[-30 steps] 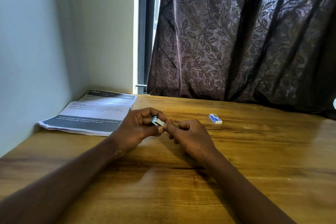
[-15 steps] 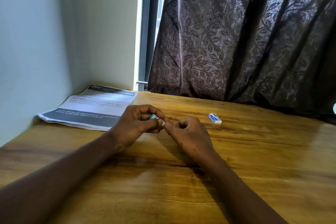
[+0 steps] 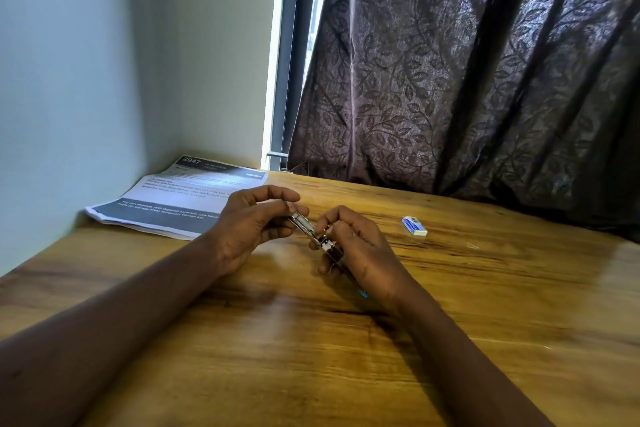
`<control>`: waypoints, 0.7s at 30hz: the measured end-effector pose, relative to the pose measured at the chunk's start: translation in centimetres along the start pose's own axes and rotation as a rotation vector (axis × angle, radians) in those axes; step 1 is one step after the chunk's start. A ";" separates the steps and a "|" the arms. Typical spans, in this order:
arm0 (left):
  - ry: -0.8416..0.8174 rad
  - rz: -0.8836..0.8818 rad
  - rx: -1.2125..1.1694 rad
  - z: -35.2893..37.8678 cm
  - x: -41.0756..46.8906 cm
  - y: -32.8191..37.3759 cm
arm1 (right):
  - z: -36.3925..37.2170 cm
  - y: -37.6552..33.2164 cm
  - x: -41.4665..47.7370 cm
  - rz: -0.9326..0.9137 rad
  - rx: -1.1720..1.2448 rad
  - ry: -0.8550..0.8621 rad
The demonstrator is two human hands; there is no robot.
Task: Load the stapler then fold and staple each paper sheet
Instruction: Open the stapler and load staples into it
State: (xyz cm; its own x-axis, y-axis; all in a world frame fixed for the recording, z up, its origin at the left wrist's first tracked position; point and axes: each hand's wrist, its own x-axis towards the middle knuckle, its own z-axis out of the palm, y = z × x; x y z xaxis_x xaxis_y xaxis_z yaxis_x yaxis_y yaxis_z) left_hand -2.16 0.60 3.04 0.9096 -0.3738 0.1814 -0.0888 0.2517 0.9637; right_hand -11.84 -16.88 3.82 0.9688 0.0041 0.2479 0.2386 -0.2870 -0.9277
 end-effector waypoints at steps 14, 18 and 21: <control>-0.010 0.011 -0.100 0.4 0.4 -0.1 | 1.8 1.4 0.3 -0.021 0.255 0.046; -0.029 0.029 -0.028 0.6 0.3 -0.4 | 1.9 1.4 0.3 -0.025 0.234 0.053; -0.024 0.062 0.048 0.7 0.4 -0.6 | 1.8 1.5 0.4 -0.009 0.248 0.055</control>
State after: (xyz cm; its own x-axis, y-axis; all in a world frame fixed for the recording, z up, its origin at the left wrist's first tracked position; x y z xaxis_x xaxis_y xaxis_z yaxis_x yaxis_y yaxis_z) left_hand -2.05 -0.32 2.62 0.8918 -0.3802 0.2451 -0.1643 0.2325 0.9586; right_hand -10.99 -15.53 2.05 0.9629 -0.0483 0.2653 0.2634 -0.0436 -0.9637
